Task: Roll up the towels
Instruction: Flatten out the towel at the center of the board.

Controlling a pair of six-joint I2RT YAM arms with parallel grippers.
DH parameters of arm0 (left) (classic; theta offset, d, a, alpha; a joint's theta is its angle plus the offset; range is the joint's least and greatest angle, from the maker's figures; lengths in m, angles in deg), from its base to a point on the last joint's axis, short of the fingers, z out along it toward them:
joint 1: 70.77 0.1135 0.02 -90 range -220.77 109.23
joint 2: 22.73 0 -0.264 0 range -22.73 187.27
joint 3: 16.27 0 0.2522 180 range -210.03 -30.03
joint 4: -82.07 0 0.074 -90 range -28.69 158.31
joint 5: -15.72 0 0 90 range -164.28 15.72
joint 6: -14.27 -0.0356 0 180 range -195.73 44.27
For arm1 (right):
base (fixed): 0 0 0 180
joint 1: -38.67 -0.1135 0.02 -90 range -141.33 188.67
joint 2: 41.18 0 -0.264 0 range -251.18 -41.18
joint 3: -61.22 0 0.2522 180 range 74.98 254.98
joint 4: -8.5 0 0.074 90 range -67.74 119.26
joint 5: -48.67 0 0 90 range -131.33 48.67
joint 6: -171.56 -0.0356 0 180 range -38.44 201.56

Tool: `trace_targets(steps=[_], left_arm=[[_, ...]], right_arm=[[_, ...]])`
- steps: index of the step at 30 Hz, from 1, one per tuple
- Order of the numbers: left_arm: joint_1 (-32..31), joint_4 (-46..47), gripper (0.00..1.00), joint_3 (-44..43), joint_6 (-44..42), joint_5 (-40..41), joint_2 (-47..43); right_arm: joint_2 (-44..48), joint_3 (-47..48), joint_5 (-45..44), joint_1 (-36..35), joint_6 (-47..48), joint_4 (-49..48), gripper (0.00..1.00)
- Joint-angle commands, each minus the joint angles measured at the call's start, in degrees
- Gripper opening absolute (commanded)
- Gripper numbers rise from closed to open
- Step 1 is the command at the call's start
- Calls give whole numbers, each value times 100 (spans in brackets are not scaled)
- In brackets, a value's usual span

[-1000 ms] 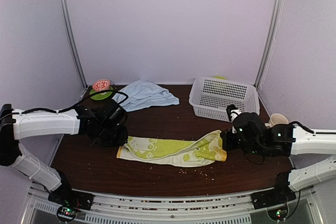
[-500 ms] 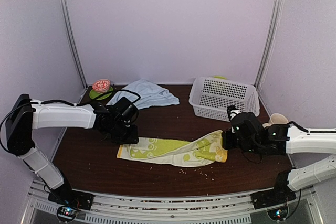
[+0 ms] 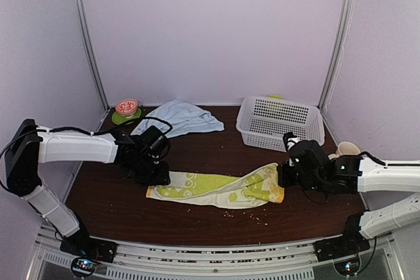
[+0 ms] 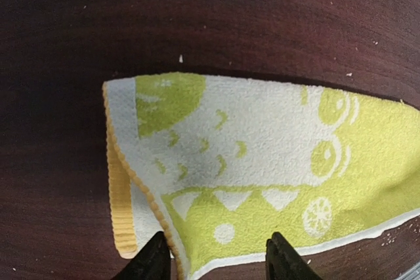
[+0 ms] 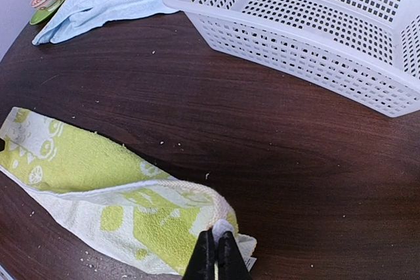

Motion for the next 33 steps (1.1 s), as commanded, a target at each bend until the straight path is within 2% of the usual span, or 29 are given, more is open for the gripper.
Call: trace_targets(steps=[1, 5, 11, 16, 25, 33], left_arm=[[35, -194, 49, 286, 89, -4, -363], [38, -74, 35, 507, 191, -53, -444], [34, -110, 1, 436, 154, -7, -681], [32, -326, 0, 225, -10, 41, -1283], [30, -689, 0, -533, -598, -208, -4085], [17, -730, 0, -75, -372, -868, -5646]], right_arm=[[6, 99, 27, 43, 68, -72, 0], [11, 91, 57, 43, 66, -85, 0], [215, 120, 58, 42, 147, 21, 0], [628, 339, 104, 43, 448, 242, 0], [2024, 1202, 961, 19, 1658, 855, 0], [3017, 1383, 1953, -98, 1860, 1323, 0]])
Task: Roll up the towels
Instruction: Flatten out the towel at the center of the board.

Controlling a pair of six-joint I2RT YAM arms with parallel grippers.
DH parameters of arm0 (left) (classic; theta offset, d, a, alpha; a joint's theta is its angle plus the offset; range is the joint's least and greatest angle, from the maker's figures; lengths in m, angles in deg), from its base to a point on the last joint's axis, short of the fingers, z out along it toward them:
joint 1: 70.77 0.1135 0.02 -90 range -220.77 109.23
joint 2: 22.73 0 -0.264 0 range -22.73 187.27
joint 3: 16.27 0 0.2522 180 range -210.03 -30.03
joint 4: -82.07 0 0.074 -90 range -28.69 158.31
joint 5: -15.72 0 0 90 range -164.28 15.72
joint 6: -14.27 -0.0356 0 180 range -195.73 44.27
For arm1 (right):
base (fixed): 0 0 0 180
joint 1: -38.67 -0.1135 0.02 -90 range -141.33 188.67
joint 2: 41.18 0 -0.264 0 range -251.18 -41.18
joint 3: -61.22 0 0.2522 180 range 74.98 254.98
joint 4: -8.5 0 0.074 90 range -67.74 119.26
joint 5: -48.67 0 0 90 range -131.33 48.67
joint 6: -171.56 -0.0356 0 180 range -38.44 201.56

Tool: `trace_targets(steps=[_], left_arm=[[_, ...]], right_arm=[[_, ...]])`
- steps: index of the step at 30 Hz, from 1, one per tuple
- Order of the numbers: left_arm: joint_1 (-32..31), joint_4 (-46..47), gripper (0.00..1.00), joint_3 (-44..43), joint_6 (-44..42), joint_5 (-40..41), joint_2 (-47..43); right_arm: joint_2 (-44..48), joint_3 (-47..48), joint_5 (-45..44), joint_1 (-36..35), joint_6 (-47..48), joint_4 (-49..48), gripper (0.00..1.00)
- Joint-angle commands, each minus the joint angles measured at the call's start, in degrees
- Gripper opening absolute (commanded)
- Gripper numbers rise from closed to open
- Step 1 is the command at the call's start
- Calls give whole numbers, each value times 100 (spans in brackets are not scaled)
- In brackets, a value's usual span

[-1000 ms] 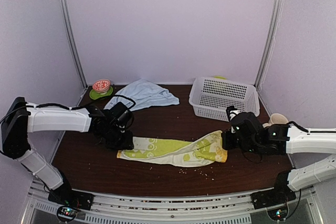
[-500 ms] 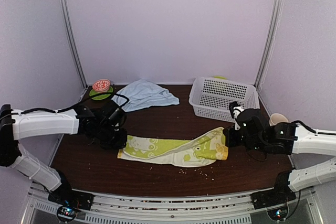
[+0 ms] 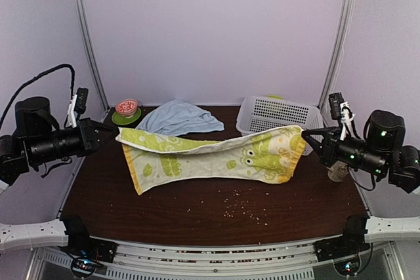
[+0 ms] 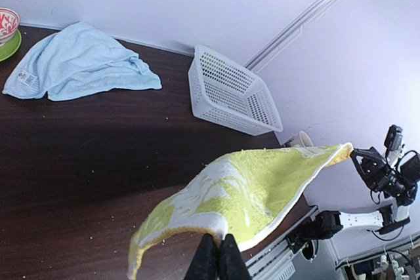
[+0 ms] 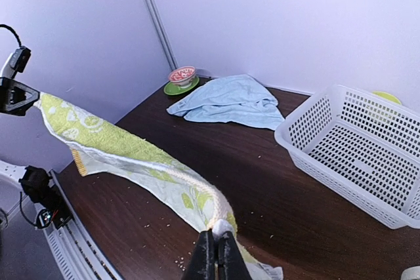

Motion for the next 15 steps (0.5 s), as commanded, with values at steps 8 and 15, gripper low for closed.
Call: trace_targets(steps=[8, 15], left_arm=[[12, -129, 0, 757, 528, -539, -1250], [45, 673, 0, 1478, 567, -176, 66]], right_arm=[[990, 287, 1267, -97, -304, 548, 0], [162, -710, 174, 77, -433, -76, 0]])
